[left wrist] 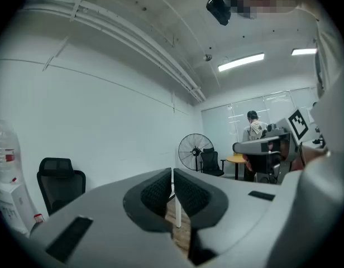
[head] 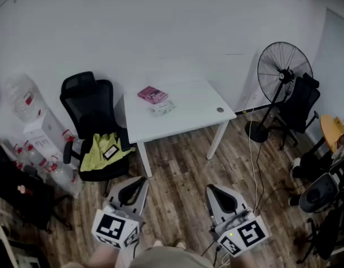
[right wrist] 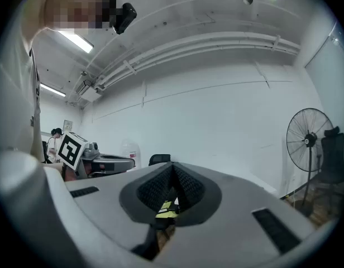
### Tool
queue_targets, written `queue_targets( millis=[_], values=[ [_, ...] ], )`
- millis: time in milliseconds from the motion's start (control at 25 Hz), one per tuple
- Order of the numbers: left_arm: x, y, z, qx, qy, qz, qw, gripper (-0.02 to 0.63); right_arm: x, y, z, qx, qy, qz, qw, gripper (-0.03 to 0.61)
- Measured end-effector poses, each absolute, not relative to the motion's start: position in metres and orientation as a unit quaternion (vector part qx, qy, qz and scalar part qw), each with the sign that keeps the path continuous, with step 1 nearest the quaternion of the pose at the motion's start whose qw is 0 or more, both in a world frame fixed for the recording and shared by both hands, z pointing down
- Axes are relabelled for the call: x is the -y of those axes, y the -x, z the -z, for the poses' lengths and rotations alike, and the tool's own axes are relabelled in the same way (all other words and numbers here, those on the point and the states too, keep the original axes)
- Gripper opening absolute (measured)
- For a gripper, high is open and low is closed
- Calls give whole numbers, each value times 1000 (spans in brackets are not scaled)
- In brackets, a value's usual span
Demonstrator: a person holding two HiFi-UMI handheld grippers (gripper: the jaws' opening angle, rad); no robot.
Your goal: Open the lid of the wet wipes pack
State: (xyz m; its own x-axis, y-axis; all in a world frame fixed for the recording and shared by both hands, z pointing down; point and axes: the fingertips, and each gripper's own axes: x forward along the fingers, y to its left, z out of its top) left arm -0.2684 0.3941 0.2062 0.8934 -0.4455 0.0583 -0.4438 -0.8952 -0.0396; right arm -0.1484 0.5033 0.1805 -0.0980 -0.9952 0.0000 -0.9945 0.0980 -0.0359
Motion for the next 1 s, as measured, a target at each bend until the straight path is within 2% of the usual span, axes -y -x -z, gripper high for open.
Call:
queue_targets(
  millis=[600,880,920,960,1000],
  values=[
    [-394,264,-207,-238,971,36,17,31,-499,140,-185,-750,662,13,13,23],
    [-396,249,-206,-249,967,42,34,31,-505,109,-179,-723,690,-2,30,26],
    [-397,247,-206,-251,966,42,36,31,-506,104,-178,-721,693,-4,30,59],
    [-398,245,-207,-254,966,42,36,31,-507,99,-178,-721,692,-5,30,134],
    [-398,243,-208,-257,965,43,37,31,-507,96,-178,-723,691,-6,27,163]
  ],
)
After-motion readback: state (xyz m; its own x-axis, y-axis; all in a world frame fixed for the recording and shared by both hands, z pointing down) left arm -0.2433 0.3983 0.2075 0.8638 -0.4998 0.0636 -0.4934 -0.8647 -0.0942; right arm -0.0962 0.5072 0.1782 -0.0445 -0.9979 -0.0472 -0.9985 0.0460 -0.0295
